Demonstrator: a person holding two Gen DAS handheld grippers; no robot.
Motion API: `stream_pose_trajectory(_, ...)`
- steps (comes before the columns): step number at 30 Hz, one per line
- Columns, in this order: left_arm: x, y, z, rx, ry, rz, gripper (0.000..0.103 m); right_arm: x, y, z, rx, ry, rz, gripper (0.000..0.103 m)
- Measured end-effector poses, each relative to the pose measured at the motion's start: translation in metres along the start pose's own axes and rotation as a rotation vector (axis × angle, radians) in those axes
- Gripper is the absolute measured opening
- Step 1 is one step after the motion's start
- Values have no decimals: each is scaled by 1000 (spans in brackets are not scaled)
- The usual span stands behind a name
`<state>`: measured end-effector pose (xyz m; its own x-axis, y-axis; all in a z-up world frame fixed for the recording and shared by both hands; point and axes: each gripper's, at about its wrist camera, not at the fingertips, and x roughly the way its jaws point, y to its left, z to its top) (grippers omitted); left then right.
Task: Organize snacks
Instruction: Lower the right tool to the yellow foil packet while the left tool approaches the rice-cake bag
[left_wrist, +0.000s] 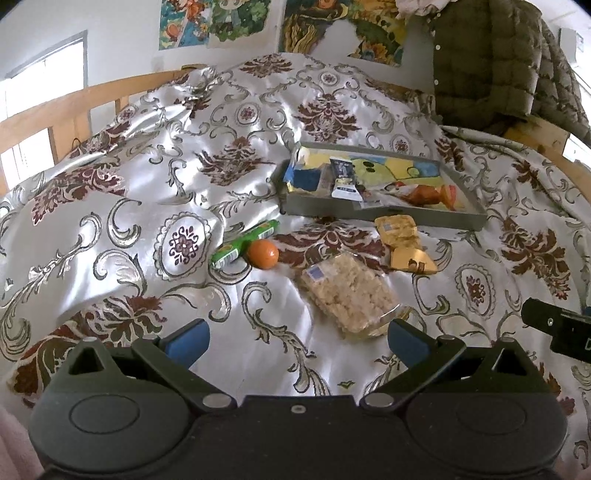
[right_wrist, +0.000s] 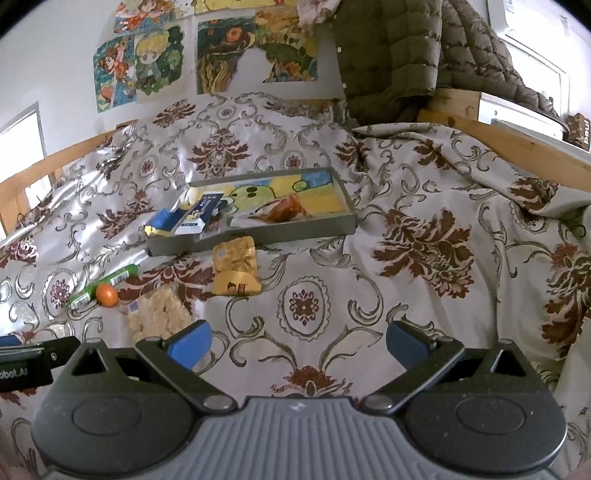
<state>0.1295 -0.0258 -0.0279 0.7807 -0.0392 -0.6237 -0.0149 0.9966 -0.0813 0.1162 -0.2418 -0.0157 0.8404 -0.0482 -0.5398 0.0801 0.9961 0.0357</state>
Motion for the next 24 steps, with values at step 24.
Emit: stream_pose_trajectory(24, 12, 0, 2, -6, 63, 20, 102, 10, 12, -1, -43, 53, 46, 103)
